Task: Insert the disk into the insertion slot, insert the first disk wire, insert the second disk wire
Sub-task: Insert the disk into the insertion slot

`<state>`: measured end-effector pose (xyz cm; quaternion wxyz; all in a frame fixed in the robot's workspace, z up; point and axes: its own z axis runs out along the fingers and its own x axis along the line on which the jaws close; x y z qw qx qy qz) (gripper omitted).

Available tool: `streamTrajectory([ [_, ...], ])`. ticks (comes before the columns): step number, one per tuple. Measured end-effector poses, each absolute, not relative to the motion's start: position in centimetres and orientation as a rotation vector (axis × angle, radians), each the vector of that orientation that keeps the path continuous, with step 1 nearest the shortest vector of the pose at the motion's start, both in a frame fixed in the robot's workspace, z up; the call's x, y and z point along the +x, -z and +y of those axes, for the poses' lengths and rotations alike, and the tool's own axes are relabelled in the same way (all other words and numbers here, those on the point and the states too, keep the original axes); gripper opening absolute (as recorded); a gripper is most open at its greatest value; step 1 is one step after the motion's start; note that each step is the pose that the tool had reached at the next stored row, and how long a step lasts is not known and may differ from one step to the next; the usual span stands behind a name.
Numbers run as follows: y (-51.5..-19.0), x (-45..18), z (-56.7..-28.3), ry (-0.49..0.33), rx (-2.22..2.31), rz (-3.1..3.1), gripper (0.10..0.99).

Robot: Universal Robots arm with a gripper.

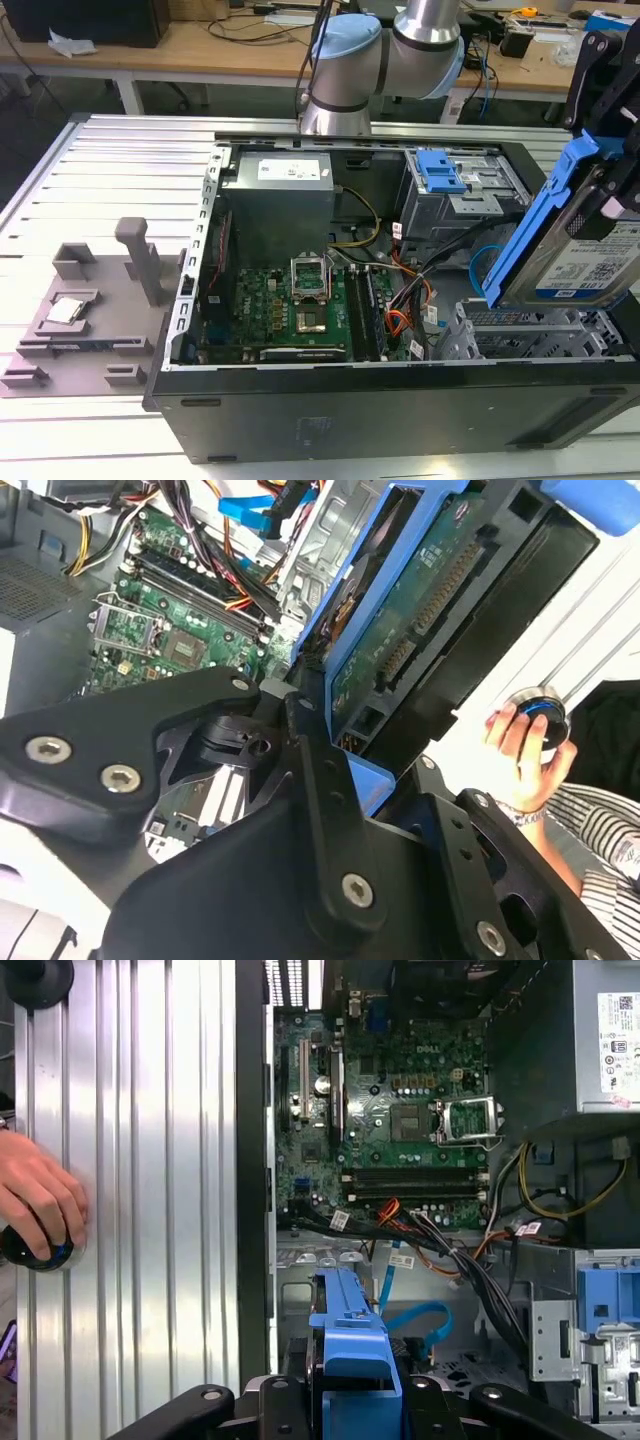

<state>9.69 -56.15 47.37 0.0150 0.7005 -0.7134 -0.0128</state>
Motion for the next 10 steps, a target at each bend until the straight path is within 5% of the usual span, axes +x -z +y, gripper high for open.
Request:
streamTrajectory([
  [10,-46.1,9.7,-56.2,0.040,2.180,-2.220,0.365],
])
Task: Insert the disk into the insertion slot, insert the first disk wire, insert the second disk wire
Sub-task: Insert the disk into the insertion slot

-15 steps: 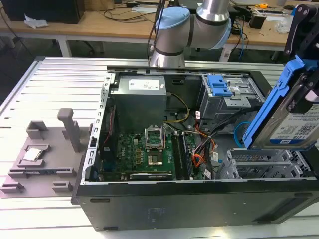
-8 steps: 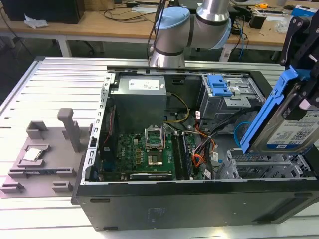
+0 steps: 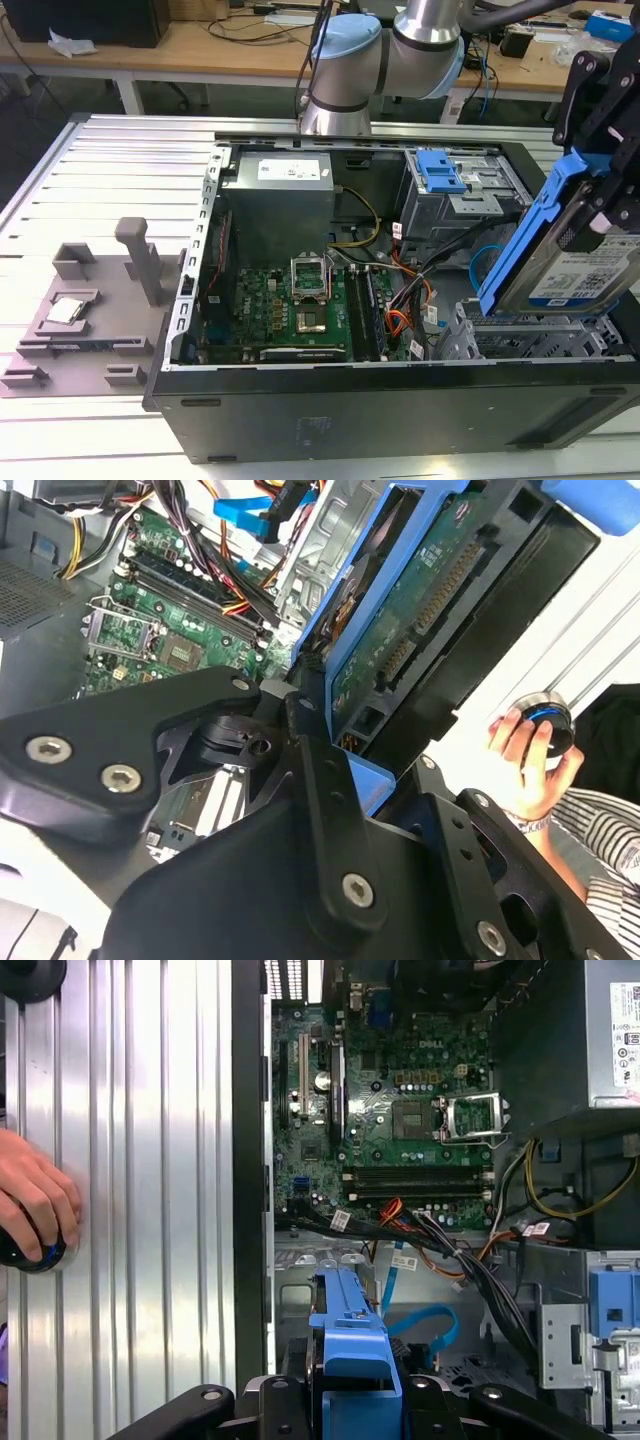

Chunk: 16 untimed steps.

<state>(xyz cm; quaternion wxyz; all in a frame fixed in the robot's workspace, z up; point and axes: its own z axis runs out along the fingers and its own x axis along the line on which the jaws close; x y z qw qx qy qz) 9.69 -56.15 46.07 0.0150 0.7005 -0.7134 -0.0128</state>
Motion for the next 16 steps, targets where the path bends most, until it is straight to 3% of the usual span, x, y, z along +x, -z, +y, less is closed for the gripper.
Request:
streamTrajectory([
  [16,-44.6,9.7,-56.2,0.040,2.180,-2.220,0.365],
])
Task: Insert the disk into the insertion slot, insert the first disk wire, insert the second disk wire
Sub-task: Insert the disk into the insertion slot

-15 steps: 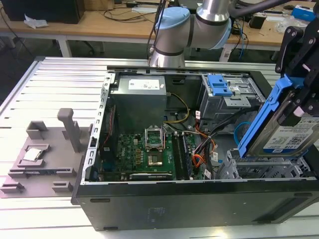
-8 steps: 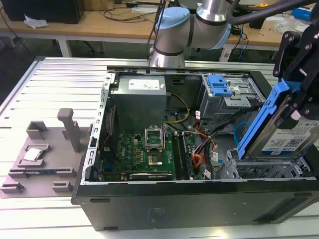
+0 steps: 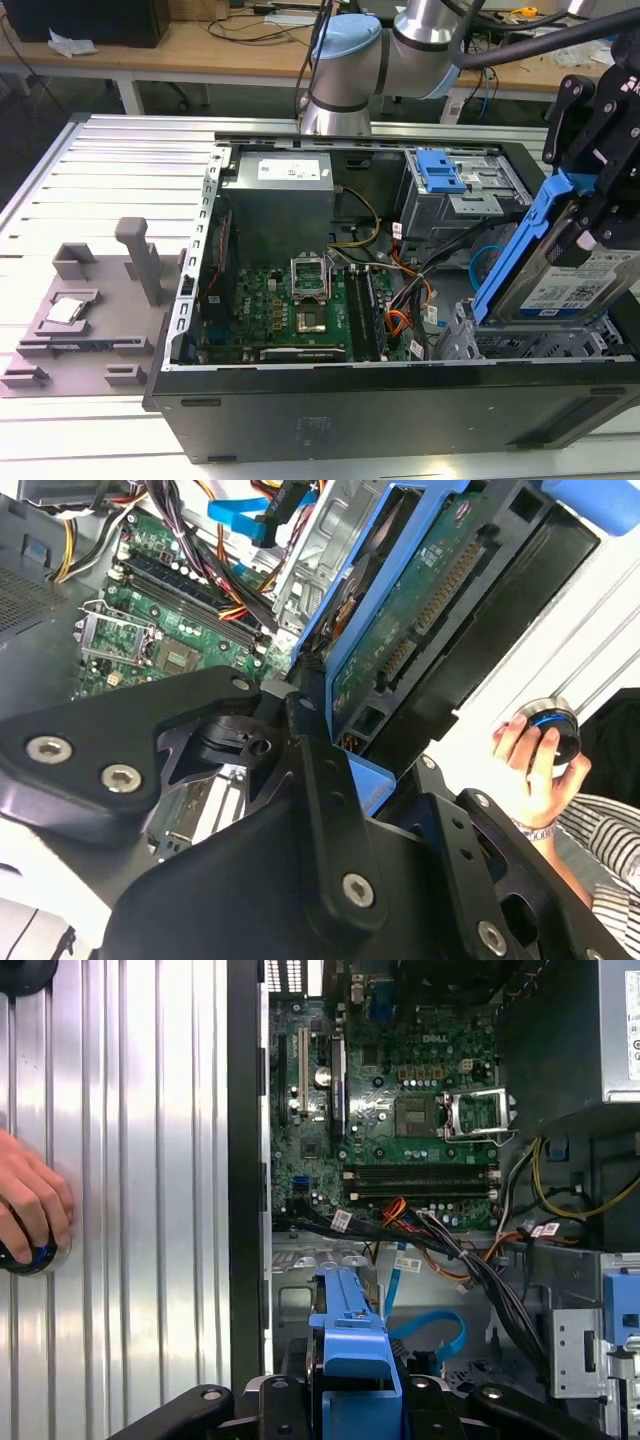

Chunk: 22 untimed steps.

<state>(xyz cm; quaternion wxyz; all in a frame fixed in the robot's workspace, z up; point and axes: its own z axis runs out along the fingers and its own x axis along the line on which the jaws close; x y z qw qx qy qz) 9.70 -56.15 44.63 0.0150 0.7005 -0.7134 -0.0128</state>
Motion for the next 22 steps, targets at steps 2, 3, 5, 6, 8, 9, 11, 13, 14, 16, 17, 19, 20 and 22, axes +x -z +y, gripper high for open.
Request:
streamTrajectory([
  [2,-44.4,9.7,-56.2,0.040,2.180,-2.220,0.365],
  [3,-44.2,9.7,-56.2,0.040,2.180,-2.220,0.365],
  [5,-44.0,9.7,-56.2,0.040,2.180,-2.220,0.365],
  [6,-43.9,9.7,-56.2,0.040,2.180,-2.220,0.365],
  [8,-43.7,9.7,-56.2,0.040,2.180,-2.220,0.365],
  [9,-43.6,9.7,-56.2,0.040,2.180,-2.220,0.365],
  [11,-43.4,9.7,-56.2,0.040,2.180,-2.220,0.365],
  [13,-43.1,9.7,-56.1,0.039,2.180,-2.220,0.365],
  [14,-43.1,9.7,-56.2,0.040,2.180,-2.220,0.365],
  [16,-43.1,9.7,-56.2,0.040,2.180,-2.220,0.365],
  [17,-43.1,9.7,-56.2,0.040,2.180,-2.220,0.365],
  [19,-43.1,9.7,-56.2,0.040,2.180,-2.220,0.365],
  [20,-43.2,9.7,-56.2,0.041,2.181,-2.221,0.365],
  [22,-43.8,9.7,-56.2,0.040,2.180,-2.220,0.365],
])
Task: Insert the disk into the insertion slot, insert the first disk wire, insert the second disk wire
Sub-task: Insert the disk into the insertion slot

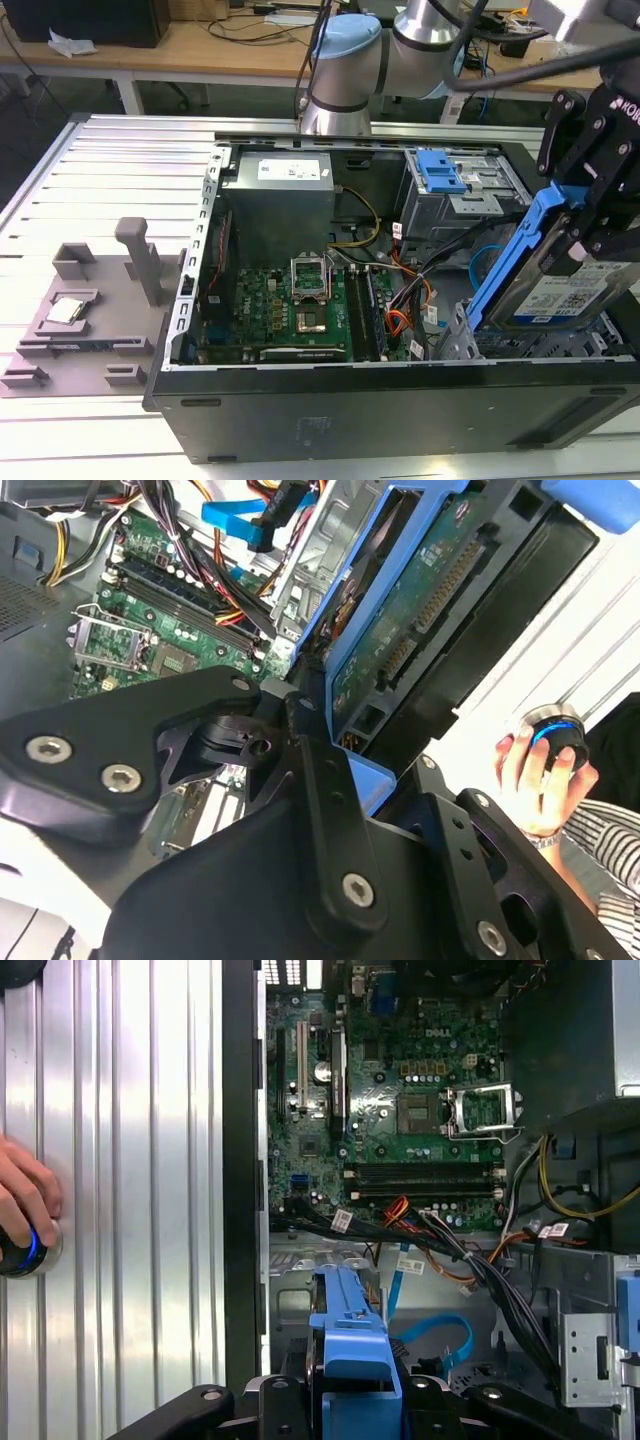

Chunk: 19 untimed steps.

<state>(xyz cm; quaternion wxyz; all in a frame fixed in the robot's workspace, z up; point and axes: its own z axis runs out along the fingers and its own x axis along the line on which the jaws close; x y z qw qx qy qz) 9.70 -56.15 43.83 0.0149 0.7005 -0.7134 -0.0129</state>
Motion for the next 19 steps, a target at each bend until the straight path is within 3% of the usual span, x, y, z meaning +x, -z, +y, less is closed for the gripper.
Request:
streamTrajectory([
  [4,-44.1,9.9,-56.2,0.090,2.202,-2.235,0.365],
  [19,-42.1,10.5,-56.0,0.097,2.241,-2.189,0.365],
])
